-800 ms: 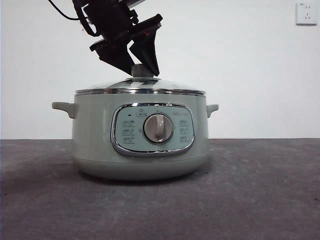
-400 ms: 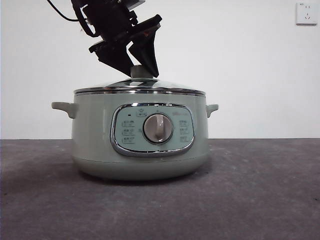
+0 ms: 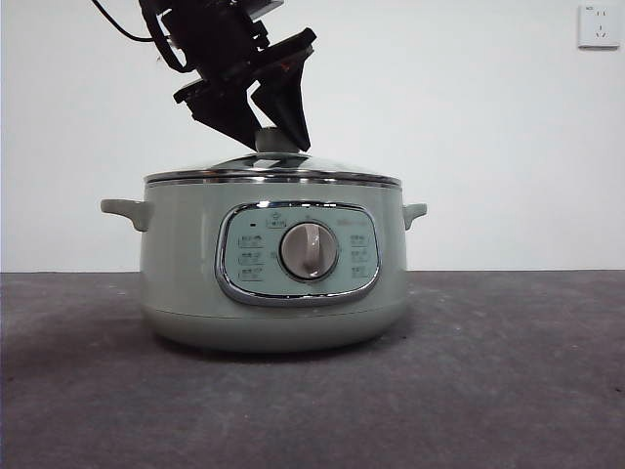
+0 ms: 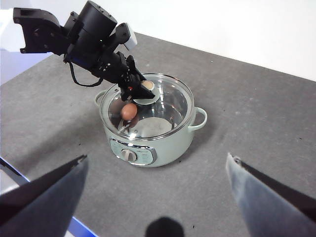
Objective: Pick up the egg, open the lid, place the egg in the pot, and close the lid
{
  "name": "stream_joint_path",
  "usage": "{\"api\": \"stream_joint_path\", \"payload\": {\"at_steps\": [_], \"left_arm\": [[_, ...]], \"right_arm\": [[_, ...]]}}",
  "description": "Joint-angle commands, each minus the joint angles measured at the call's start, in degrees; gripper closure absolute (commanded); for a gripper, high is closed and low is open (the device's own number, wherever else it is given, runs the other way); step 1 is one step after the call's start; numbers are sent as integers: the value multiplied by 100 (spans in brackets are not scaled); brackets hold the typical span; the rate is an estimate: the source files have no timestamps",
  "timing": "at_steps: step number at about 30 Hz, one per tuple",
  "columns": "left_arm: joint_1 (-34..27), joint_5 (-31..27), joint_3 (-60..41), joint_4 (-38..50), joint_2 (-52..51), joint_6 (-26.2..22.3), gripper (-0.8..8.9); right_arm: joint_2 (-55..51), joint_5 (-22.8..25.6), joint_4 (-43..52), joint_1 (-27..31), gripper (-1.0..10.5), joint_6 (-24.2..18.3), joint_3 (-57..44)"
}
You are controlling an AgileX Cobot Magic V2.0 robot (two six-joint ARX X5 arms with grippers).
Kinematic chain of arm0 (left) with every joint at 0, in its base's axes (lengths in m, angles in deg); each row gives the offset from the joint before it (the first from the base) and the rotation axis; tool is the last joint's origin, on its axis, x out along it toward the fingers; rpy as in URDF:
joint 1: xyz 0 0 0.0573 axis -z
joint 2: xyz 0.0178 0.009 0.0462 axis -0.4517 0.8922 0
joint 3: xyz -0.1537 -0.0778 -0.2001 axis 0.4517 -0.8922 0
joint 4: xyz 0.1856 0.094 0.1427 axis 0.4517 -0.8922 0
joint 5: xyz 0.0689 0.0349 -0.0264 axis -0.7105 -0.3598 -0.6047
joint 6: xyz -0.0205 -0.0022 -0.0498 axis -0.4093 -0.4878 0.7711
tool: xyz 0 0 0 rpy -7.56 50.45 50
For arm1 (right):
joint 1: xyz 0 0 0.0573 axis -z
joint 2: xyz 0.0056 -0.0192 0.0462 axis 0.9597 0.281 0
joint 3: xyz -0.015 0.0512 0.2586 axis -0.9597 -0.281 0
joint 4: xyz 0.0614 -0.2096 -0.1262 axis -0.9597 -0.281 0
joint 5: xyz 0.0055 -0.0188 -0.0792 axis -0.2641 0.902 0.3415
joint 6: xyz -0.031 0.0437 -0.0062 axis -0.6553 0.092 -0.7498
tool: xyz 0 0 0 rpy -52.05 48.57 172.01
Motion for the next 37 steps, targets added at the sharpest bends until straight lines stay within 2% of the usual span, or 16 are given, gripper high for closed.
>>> {"api": "stream_joint_path", "payload": {"at_steps": [1,13,24,32,37], "left_arm": [[-4,-13,0,-20,33,-103,436],[-4,-15,243,-247,-201,-103,436],[-2,-4,1207,-2284,-664,-103,436],[-2,599,1252,-3327,-1755,-2,436],[2,597,1252,-3906,-2413,9,436]], "right_arm": [[-22,24,-138,-4,475,44,-37],[-22,24,-138,-4,475,48,-37],[-17,24,-138,-4,474,83,-44],[17,22,-138,-4,475,81,-70],[61,22,-138,-4,475,83,-70]]}}
